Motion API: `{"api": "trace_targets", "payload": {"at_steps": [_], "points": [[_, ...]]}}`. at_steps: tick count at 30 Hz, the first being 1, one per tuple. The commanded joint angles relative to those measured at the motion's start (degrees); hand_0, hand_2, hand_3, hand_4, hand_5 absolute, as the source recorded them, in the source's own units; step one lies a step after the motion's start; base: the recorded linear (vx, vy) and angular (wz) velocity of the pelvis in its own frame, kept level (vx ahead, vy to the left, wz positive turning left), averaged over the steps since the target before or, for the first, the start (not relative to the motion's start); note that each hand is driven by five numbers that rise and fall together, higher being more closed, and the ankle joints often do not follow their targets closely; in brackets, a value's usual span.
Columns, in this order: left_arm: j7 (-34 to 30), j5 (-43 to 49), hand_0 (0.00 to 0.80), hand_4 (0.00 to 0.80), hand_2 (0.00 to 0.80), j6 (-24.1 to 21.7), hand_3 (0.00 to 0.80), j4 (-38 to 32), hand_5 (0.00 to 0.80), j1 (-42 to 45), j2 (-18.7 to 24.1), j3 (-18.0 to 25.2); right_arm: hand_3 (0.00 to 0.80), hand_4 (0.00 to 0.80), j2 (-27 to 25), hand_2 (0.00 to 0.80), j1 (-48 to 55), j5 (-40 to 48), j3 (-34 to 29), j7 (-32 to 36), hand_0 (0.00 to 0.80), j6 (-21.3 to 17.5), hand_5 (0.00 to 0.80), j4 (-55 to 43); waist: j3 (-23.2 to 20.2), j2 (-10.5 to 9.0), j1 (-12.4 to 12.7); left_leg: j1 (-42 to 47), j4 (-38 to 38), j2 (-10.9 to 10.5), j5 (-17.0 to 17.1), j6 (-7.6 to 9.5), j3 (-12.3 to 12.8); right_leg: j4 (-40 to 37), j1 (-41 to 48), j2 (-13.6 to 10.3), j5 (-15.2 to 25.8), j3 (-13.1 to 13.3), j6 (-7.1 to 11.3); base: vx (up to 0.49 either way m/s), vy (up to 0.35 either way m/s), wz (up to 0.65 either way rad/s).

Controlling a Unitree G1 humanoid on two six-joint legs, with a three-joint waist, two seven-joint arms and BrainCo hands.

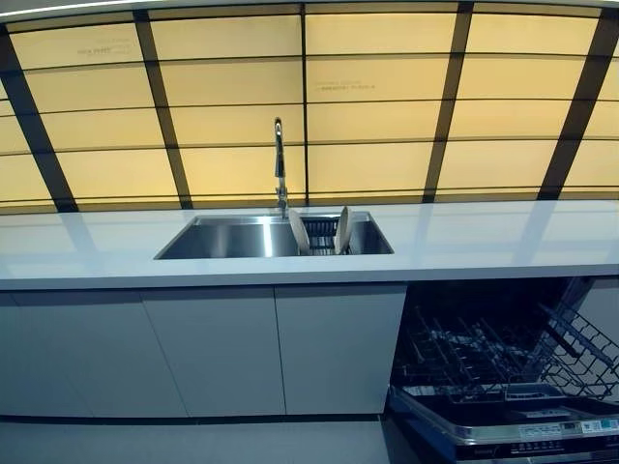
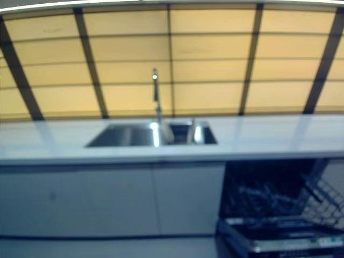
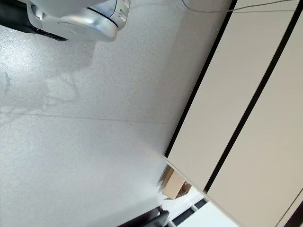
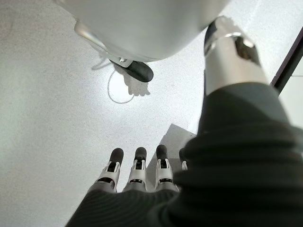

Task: Take plates into dishwasher

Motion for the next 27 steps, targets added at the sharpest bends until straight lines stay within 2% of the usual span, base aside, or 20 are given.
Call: {"api": "trace_targets", "payload": {"at_steps": [1,4,6,8,9,10,11,12,14,16,17,18,19,20,22,24,26,27], "points": [[1.46,2.77,0.0,0.0,0.0,-0.83,0.0,2.6,0.0,-4.51,-0.8,-0.37,0.0,0.0,1.54,0.0,-3.42,-0.35,3.34,0.08,0.0,1.09,0.0,1.9,1.84,-2.44,0.07,-0.44,-0.11,-5.33,-0.87,5.26,-2.05,1.12,3.61,-0.16,-3.0,-1.66,2.17,0.041,-0.039,0.0],[2.18,1.49,0.0,0.0,0.0,-0.66,0.0,2.45,0.0,-4.58,-0.74,-0.05,0.0,0.0,1.53,0.0,-3.61,-0.4,3.35,-0.58,0.0,1.3,0.0,2.04,2.29,-2.57,-0.02,-0.16,1.03,-5.18,-1.28,5.39,-2.32,2.87,3.33,0.22,-4.08,-1.18,1.55,0.049,-0.05,0.0],[3.05,0.23,0.0,0.0,0.0,-0.72,0.0,2.26,0.0,-4.67,-0.54,0.85,0.0,0.0,1.23,0.0,-3.94,-0.58,3.5,-0.5,0.0,1.69,0.0,2.12,3.3,-3.48,-0.22,-2.24,8.35,-4.74,-3.56,5.12,-2.03,5.32,2.6,0.19,-5.19,-0.61,0.32,0.054,-0.093,-0.01],[4.71,0.36,0.0,0.0,0.0,-1.31,0.0,1.95,0.0,-4.69,-0.33,1.78,0.0,0.0,0.41,0.0,-4.05,-1.0,4.56,0.29,0.0,2.23,0.0,0.88,5.85,-5.54,0.65,-11.27,26.69,-4.07,0.81,3.97,-1.89,7.02,2.28,-0.53,-5.05,-0.17,-1.46,0.004,-0.154,-0.02],[5.06,0.34,0.0,0.0,0.0,-1.35,0.0,1.99,0.0,-4.52,-0.37,2.09,0.0,0.0,0.13,0.0,-4.05,-0.54,5.08,0.09,0.0,2.03,0.0,0.68,6.82,-5.78,1.1,-15.93,33.37,-4.07,3.13,3.7,-2.26,7.89,2.02,-0.38,-5.13,0.03,-2.21,0.007,-0.161,-0.22],[4.79,-0.04,0.0,0.0,0.0,-1.26,0.0,2.47,0.0,-3.99,-0.41,3.3,0.0,0.0,-0.26,0.0,-4.09,-0.64,5.1,-0.22,0.0,2.15,0.0,0.35,8.75,-5.4,1.99,-23.33,41.22,-4.2,7.28,2.88,-2.62,9.34,2.26,0.48,-5.57,0.79,-3.26,0.066,-0.083,-0.16],[4.51,-0.94,0.0,0.0,0.0,-1.3,0.0,2.91,0.0,-3.79,-0.55,4.05,0.0,0.0,-0.38,0.0,-4.08,-0.8,4.85,-0.32,0.0,2.54,0.0,0.56,9.56,-4.69,2.46,-24.82,39.52,-4.61,8.78,2.25,-2.36,9.49,3.0,1.23,-5.97,1.32,-3.27,0.169,-0.003,-0.29],[4.47,-2.45,0.0,0.0,0.0,-1.65,0.0,3.4,0.0,-3.53,-0.65,4.87,0.0,0.0,-0.43,0.0,-3.94,-0.73,4.53,-0.68,0.0,2.72,0.0,1.07,10.04,-3.73,3.02,-25.16,34.57,-4.73,10.74,1.49,-2.01,9.31,4.08,2.24,-6.42,1.74,-3.03,0.313,0.094,-0.32],[3.9,-5.78,0.0,0.0,0.0,-3.22,0.0,3.91,0.0,-2.39,-0.89,6.1,0.0,0.0,-0.45,0.0,-3.67,-0.97,3.24,-0.92,0.0,1.78,0.0,2.7,10.73,-1.62,4.14,-23.15,20.38,-4.5,14.43,0.57,-1.1,8.77,7.04,4.54,-7.64,3.17,-2.38,0.431,0.128,-0.57],[4.14,-7.75,0.0,0.0,0.0,-3.72,0.0,3.71,0.0,-1.78,-1.28,6.27,0.0,0.0,-0.45,0.0,-3.38,-2.07,1.98,-0.05,0.0,1.33,0.0,3.75,10.63,-0.82,5.52,-23.2,10.83,-5.27,16.59,0.36,-3.07,7.96,9.96,5.62,-9.0,5.06,-2.21,0.485,0.142,-0.8],[4.37,-8.51,0.0,0.0,0.0,-3.27,0.0,3.52,0.0,-1.67,-1.53,6.82,0.0,0.0,-0.25,0.0,-3.37,-1.65,1.38,0.61,0.0,1.76,0.0,4.68,9.57,-1.26,6.53,-22.82,8.56,-7.08,13.78,1.39,-4.94,7.66,11.57,4.92,-9.96,6.51,-1.58,0.387,0.122,-0.96],[4.39,-8.52,0.0,0.0,0.0,-3.14,0.0,3.49,0.0,-1.65,-1.54,6.89,0.0,0.0,-0.21,0.0,-3.4,-1.3,1.35,0.45,0.0,1.87,0.0,4.8,9.47,-1.42,6.63,-22.56,8.32,-7.34,13.09,1.66,-4.94,7.64,11.79,4.68,-10.11,6.66,-1.46,0.442,0.185,-0.84],[4.09,-7.67,0.0,0.0,0.0,-2.03,0.0,3.8,0.0,-1.68,-1.73,7.43,0.0,0.0,0.15,0.0,-3.65,-0.84,0.62,0.27,0.0,2.09,0.0,6.05,7.78,-2.14,6.94,-21.12,7.95,-8.55,9.04,3.35,-5.12,7.43,12.73,3.28,-10.65,7.59,-0.42,0.378,0.18,-0.34],[4.23,-7.78,0.0,0.0,0.0,-2.18,0.0,4.59,0.0,-1.92,-1.76,7.33,0.0,0.0,0.32,0.0,-3.58,-0.8,-0.19,0.07,0.0,2.08,0.0,6.67,6.88,-2.58,6.78,-21.28,11.64,-9.23,6.05,4.33,-4.26,7.51,13.08,1.95,-11.13,7.18,-0.11,0.534,0.242,-0.3],[4.26,-8.0,0.0,0.0,0.0,-2.25,0.0,4.93,0.0,-2.07,-1.47,7.97,0.0,0.0,0.48,0.0,-3.38,-1.12,-1.52,-0.03,0.0,1.7,0.0,6.5,5.63,-2.82,6.99,-20.83,14.65,-9.18,3.17,4.98,-3.62,9.21,13.74,-0.06,-12.77,4.86,0.47,0.419,0.174,-0.29],[4.07,-6.74,0.0,0.0,0.0,-2.54,0.0,4.97,0.0,-2.32,-1.28,8.1,0.0,0.0,0.73,0.0,-3.37,-1.48,-1.83,-0.36,0.0,1.68,0.0,6.34,5.02,-2.84,7.01,-20.22,14.86,-8.88,2.5,5.44,-3.23,10.53,13.94,-0.61,-13.59,3.8,0.66,0.291,0.124,-0.43],[3.58,-4.27,0.0,0.0,0.0,-2.38,0.0,4.46,0.0,-2.96,-0.37,7.5,0.0,0.0,1.42,0.0,-3.1,-1.39,-1.83,-1.17,0.0,2.76,0.0,5.41,3.47,-3.46,7.26,-18.66,13.96,-9.54,1.93,6.87,-3.37,14.78,13.88,-1.71,-12.11,2.11,2.14,0.293,0.139,-0.52],[3.64,-4.01,0.0,0.0,0.0,-2.28,0.0,4.23,0.0,-3.15,-0.09,7.21,0.0,0.0,1.51,0.0,-3.15,-1.44,-1.76,-1.41,0.0,2.98,0.0,5.19,3.06,-3.62,7.27,-17.85,13.0,-9.78,2.0,7.38,-3.27,17.73,13.08,-2.34,-9.88,1.32,3.14,0.322,0.225,-0.23]]}}
